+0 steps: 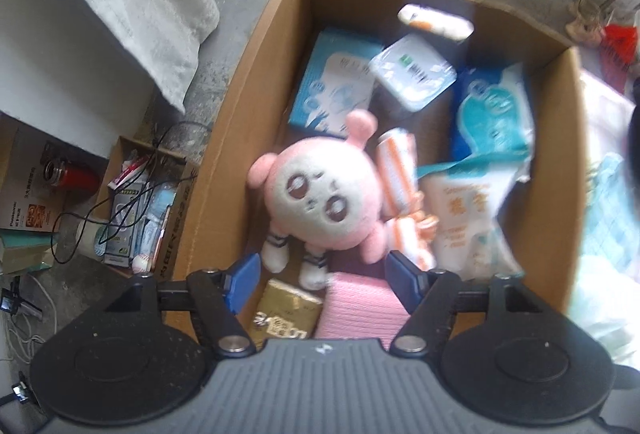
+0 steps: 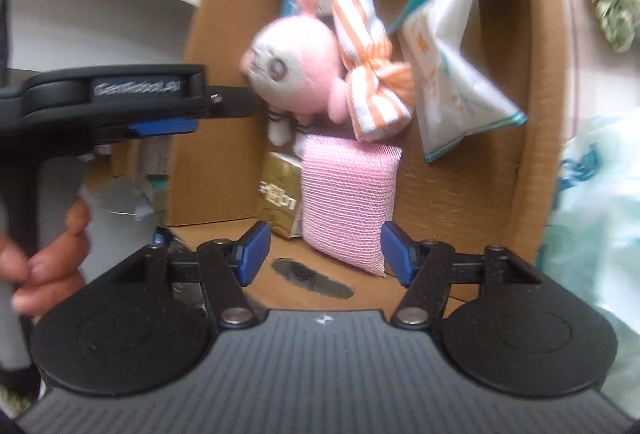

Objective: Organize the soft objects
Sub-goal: 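Move both grippers back to the table toward the scrunchie and blue towel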

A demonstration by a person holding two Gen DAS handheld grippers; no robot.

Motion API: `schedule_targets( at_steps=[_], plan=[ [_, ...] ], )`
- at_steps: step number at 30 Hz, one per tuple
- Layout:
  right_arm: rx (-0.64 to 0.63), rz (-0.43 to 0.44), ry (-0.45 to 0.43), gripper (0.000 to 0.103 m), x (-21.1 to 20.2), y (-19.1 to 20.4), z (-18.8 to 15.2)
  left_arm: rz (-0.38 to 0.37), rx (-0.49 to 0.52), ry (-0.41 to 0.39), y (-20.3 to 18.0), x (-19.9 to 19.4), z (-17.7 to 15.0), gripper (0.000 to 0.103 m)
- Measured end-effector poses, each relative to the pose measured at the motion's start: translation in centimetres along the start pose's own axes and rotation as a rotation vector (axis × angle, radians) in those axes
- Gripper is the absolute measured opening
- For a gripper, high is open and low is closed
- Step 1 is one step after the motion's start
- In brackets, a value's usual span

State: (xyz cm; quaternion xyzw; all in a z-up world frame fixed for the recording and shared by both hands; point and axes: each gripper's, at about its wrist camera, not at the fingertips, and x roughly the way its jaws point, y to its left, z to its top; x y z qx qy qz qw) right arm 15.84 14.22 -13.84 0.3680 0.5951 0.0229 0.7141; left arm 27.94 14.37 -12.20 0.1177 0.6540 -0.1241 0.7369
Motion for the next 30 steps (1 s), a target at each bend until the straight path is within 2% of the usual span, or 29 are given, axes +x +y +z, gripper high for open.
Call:
schedule_targets(
  at_steps=[2,5,8,12,14,17,19,21,25,30],
  plan=[
    [-0.032,0.011,-0.066,0.074,-3.5,-0.4,0.0,-0.022,-0.010,-0.030,-0.9,-1.6,0.4,0.073],
    [-0.042,0.027,-0.174,0.077,-8.4,-1.8,-0.1,-0.066,-0.019,-0.081,-2.7,-4.1,1.0,0.077],
    [-0.039,0.006,-0.288,0.078,-13.7,-4.2,0.0,-0.122,0.004,-0.145,-5.7,-6.7,2.1,0.082],
    [-0.067,-0.073,-0.417,0.081,-19.4,-8.7,1.3,-0.154,0.058,-0.191,-10.9,-8.3,3.4,0.082],
    [-0.097,-0.129,-0.438,0.086,-21.0,-11.7,2.7,-0.167,0.067,-0.189,-13.2,-8.2,3.7,0.082],
    [-0.132,-0.187,-0.419,0.088,-21.1,-16.7,5.4,-0.179,0.075,-0.178,-16.9,-7.6,3.8,0.082],
    [-0.148,-0.221,-0.357,0.088,-18.9,-20.5,7.4,-0.174,0.070,-0.173,-19.0,-6.9,3.6,0.082],
    [-0.219,-0.230,-0.307,0.088,-17.1,-22.6,8.8,-0.168,0.055,-0.166,-20.9,-6.2,3.3,0.082],
    [-0.385,-0.267,-0.206,0.088,-13.1,-24.7,10.3,-0.153,0.015,-0.147,-22.9,-4.8,2.7,0.082],
    [-0.597,-0.284,-0.129,0.090,-10.8,-24.6,11.0,-0.131,-0.022,-0.130,-24.1,-3.5,2.2,0.082]
  ],
)
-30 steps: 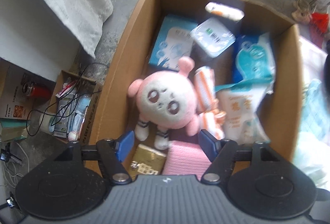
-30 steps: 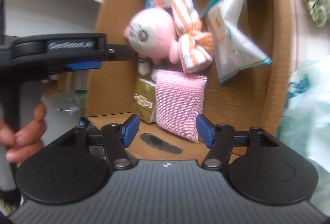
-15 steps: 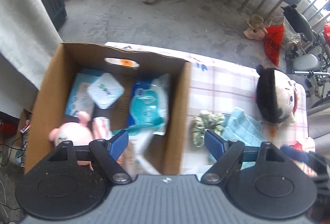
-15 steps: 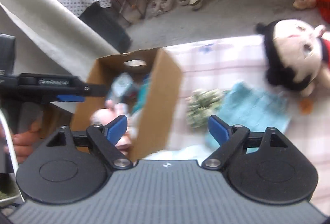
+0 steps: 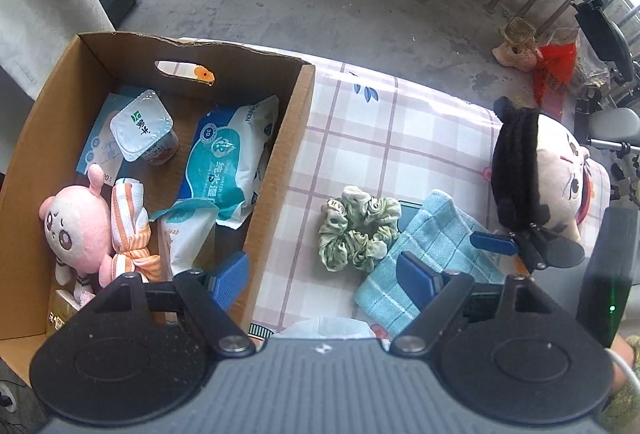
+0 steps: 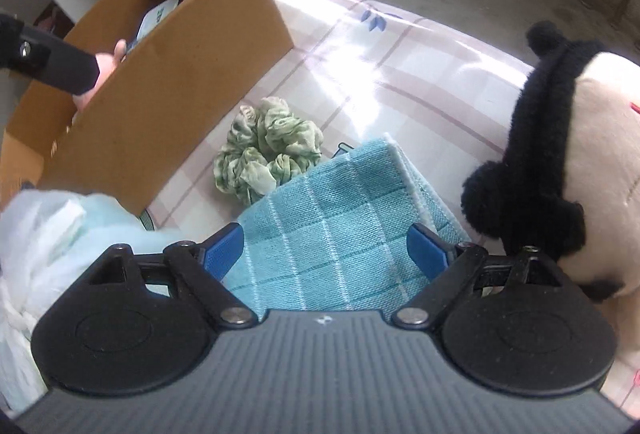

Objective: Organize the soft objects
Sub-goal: 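Move both grippers back to the table toward the scrunchie and blue towel, then grasp the green scrunchie with the left gripper while the right grasps the blue towel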

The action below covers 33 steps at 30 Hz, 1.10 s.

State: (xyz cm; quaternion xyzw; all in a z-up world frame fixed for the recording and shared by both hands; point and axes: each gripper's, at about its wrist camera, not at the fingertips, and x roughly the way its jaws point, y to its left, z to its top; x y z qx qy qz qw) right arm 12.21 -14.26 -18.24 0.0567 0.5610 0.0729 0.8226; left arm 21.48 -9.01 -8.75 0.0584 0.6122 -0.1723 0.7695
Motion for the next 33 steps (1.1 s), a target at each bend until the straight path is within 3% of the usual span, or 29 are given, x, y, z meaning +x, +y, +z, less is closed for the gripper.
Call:
schedule_targets(
  at_steps=[5,10,13,15,17,20,24,28,33],
  plan=[
    [-0.133,-0.005,0.081,0.101,2.6,0.5,-0.7,0.016,-0.004,0.017,-0.5,0.5,-0.2,0.082],
    [-0.240,-0.078,0.068,0.099,2.4,2.1,-2.1,0.013,0.019,0.032,-1.2,0.8,0.1,0.082],
    [-0.215,-0.086,0.050,0.085,1.8,1.8,-2.0,0.013,0.042,0.044,-1.9,1.1,0.4,0.082],
    [-0.185,-0.093,0.030,0.067,1.2,1.2,-2.0,0.013,0.056,0.051,-2.3,1.4,0.5,0.082],
    [-0.155,-0.108,0.014,0.035,0.4,0.4,-2.0,0.012,0.075,0.056,-3.0,1.9,0.7,0.082],
    [-0.071,-0.097,0.008,0.018,-0.3,-1.3,-2.3,0.011,0.108,0.068,-4.2,2.7,0.9,0.081],
    [0.098,-0.034,0.001,0.016,-2.4,-3.5,-3.5,0.009,0.148,0.087,-6.0,4.1,1.0,0.075],
    [0.249,-0.028,0.000,0.015,-5.2,-5.6,-6.6,0.052,0.190,0.103,-7.9,6.2,1.0,0.064],
    [0.381,0.005,0.040,0.015,-5.6,-7.1,-10.7,0.140,0.224,0.139,-9.5,10.2,1.4,0.065]
  ],
)
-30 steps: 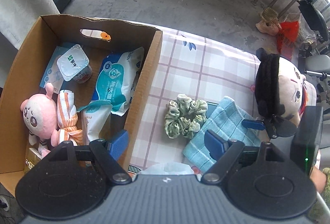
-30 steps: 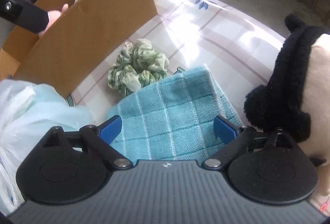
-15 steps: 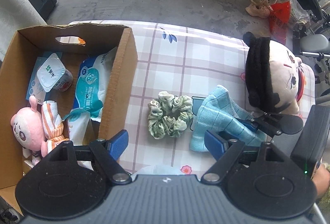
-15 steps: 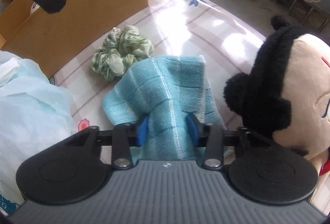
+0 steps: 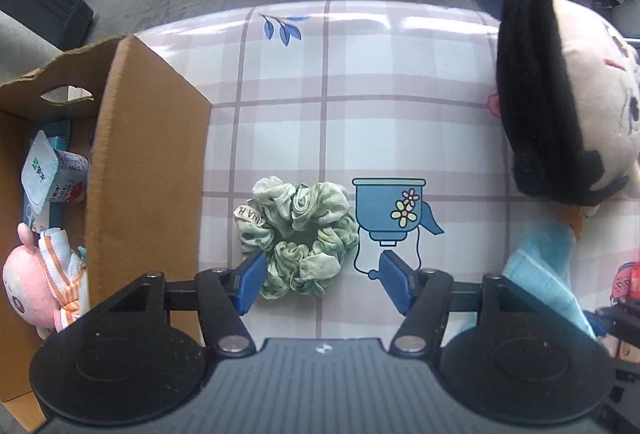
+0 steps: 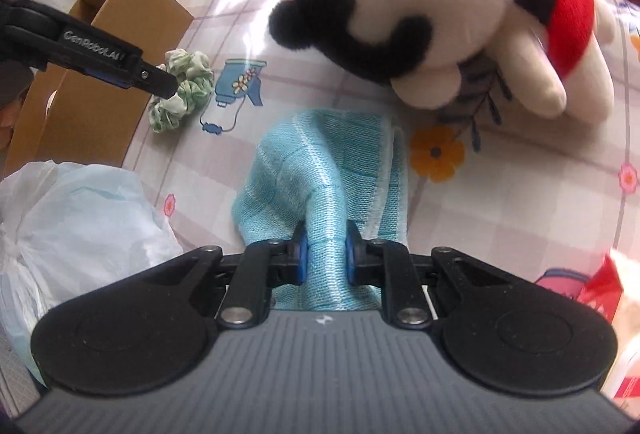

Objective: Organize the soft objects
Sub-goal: 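Grasp the green scrunchie with the left gripper while the right grasps the blue towel, then carry the green scrunchie and blue towel over the cardboard box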

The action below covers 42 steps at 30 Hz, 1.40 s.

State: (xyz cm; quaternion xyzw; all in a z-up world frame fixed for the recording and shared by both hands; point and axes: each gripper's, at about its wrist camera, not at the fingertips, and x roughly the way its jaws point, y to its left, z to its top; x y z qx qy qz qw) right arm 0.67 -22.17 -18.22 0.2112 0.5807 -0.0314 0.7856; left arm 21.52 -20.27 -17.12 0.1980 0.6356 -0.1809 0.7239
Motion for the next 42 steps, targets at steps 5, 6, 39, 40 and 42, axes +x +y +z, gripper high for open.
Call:
schedule_targets(
  at_steps=[5,6,39,40,42],
  plan=[
    [0.007,0.026,-0.003,0.017,-0.1,-0.1,-0.8,0.011,-0.082,0.098,0.2,4.2,1.5,0.068],
    [0.007,0.029,-0.004,0.018,-0.1,-0.1,-0.8,0.011,-0.111,0.112,0.5,4.8,1.8,0.068],
    [0.008,0.254,-0.143,0.014,-5.4,7.0,4.4,-0.114,-0.286,-0.083,7.3,-7.2,-2.6,0.013],
    [0.007,0.262,-0.152,0.014,-5.9,8.1,4.6,-0.121,-0.293,-0.091,7.9,-7.9,-3.0,0.013],
    [0.006,0.278,-0.165,0.014,-6.8,10.2,4.9,-0.145,-0.306,-0.108,9.4,-9.7,-4.2,0.013]
  ],
)
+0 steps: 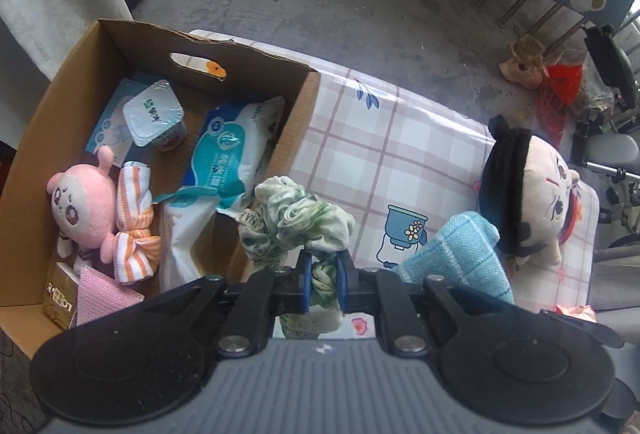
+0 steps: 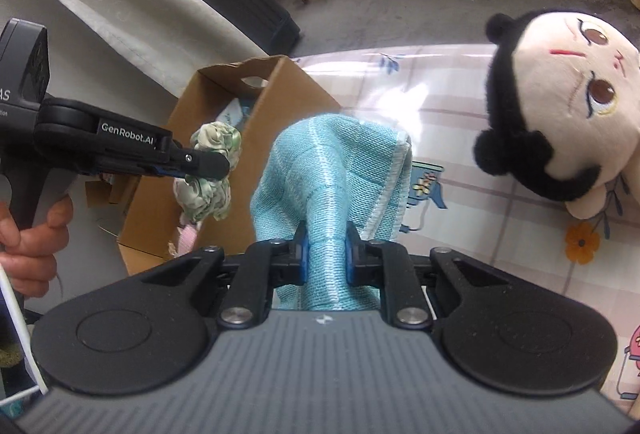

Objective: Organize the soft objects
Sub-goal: 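Carry the green scrunchie and blue towel over the cardboard box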

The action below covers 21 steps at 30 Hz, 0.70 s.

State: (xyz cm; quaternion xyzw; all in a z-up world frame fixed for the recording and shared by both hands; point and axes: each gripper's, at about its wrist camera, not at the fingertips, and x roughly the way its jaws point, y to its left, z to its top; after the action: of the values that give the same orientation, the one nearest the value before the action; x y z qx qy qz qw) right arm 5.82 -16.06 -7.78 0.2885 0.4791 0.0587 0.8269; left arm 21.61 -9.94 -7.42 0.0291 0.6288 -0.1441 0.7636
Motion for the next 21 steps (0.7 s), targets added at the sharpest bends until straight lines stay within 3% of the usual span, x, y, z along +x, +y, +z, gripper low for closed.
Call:
schedule_targets(
  at_steps=[10,16,21],
  plan=[
    [-0.015,0.075,0.001,0.014,2.2,14.0,-0.6,-0.056,-0.039,-0.025,11.2,-6.5,-3.8,0.013],
    [0.054,0.093,0.076,0.014,5.7,20.7,-4.2,-0.054,-0.074,0.029,18.5,-7.1,-7.1,0.013],
    [0.152,0.064,0.122,0.014,8.3,23.0,-6.8,-0.073,-0.048,0.079,21.9,-5.7,-8.5,0.013]
  ],
)
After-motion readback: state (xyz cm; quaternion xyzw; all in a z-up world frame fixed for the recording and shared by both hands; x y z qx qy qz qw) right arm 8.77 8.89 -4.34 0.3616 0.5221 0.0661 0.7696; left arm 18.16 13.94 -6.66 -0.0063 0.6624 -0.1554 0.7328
